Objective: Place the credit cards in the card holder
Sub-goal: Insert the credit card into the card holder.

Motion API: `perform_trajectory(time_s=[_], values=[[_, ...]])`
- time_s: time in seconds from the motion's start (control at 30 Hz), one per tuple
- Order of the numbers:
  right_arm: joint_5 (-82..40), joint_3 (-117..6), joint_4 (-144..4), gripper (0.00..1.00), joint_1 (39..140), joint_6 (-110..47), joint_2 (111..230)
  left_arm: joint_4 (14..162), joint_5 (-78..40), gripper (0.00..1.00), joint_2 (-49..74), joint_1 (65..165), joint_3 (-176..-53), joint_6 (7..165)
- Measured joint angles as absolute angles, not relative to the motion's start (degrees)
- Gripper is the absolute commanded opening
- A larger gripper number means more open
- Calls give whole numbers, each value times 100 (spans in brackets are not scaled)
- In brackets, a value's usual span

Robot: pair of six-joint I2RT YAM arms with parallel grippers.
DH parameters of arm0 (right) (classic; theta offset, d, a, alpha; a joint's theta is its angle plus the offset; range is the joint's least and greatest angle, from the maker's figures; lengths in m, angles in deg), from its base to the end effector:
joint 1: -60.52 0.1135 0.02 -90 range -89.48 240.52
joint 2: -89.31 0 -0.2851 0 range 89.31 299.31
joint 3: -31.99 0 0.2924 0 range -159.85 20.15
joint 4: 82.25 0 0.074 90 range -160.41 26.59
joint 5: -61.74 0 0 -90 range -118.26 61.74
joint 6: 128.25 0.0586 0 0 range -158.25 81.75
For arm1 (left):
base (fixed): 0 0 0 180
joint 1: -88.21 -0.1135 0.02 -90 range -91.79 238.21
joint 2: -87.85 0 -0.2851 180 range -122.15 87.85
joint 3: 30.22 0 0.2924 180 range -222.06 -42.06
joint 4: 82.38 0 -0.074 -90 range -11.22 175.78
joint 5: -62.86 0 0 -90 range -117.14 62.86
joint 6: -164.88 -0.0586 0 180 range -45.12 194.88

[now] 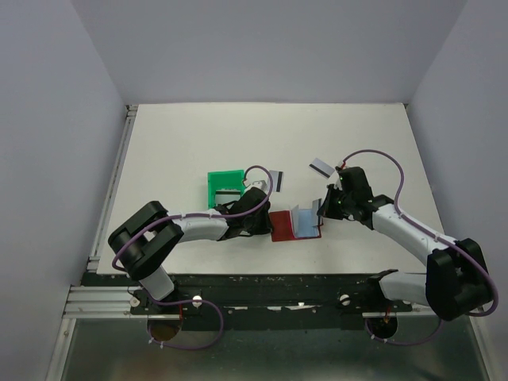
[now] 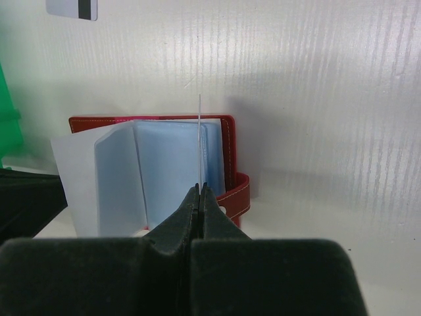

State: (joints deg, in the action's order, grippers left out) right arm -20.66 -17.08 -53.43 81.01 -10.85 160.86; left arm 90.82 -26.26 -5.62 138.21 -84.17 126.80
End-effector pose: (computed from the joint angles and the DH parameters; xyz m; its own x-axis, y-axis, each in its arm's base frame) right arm 0.2620 0.1062 0.1691 -0.8444 0.1714 -0.5076 -0.0404 0.9244 0.3794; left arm 0.2271 -0.2721 0.1161 -0.8950 -0.1578 -0.4172 0.1107 0.8275 -0.5505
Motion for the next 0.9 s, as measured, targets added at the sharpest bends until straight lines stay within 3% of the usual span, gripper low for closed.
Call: perform_trajectory(time_s=[0.9], values=[[-2381,-1708,-5079,0,8101,-1085,15964,9102,-2602,10,-597,13821,-8441,12682]])
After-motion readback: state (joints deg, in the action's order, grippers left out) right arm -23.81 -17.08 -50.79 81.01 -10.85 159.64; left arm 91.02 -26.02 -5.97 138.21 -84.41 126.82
